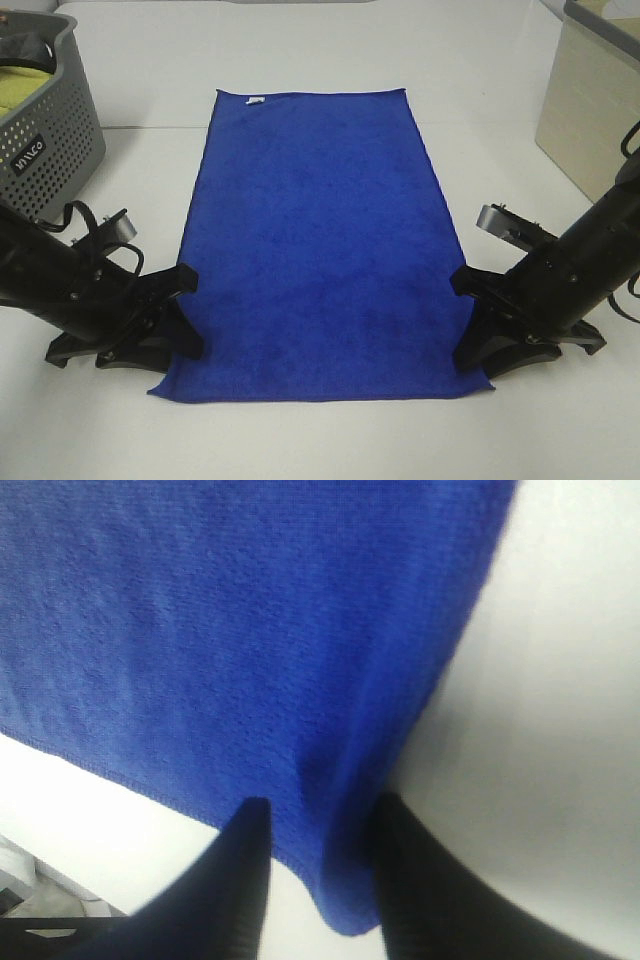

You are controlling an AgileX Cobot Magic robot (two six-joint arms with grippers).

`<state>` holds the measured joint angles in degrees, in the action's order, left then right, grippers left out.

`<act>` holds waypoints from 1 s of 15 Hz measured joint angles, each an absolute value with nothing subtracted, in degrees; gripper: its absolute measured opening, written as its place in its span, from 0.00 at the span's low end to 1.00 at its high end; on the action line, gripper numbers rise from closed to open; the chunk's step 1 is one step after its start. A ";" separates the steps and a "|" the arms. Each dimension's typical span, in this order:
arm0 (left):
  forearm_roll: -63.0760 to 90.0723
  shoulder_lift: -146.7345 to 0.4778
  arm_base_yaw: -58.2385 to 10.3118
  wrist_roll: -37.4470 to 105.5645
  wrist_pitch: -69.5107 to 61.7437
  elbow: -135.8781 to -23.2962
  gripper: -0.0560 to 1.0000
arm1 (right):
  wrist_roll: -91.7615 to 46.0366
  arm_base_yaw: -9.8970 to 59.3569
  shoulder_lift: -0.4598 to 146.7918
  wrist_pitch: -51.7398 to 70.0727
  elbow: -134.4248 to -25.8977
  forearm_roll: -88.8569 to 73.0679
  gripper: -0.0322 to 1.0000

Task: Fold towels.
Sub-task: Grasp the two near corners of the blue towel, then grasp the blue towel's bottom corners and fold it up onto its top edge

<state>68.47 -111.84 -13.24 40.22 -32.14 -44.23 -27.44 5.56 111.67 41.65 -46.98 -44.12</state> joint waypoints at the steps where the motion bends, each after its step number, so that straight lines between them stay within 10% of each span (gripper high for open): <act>1: 68.53 -112.19 -13.24 40.28 -31.68 -43.95 0.18 | -27.44 5.56 112.07 41.54 -46.98 -44.35 0.20; 2: 68.47 -112.30 -13.24 40.45 -31.51 -43.83 0.07 | -27.67 5.56 112.19 41.25 -46.98 -44.75 0.04; 15: 56.38 -83.82 -13.24 27.56 -36.15 -24.01 0.06 | -24.98 5.56 94.19 44.12 -28.36 -42.06 0.05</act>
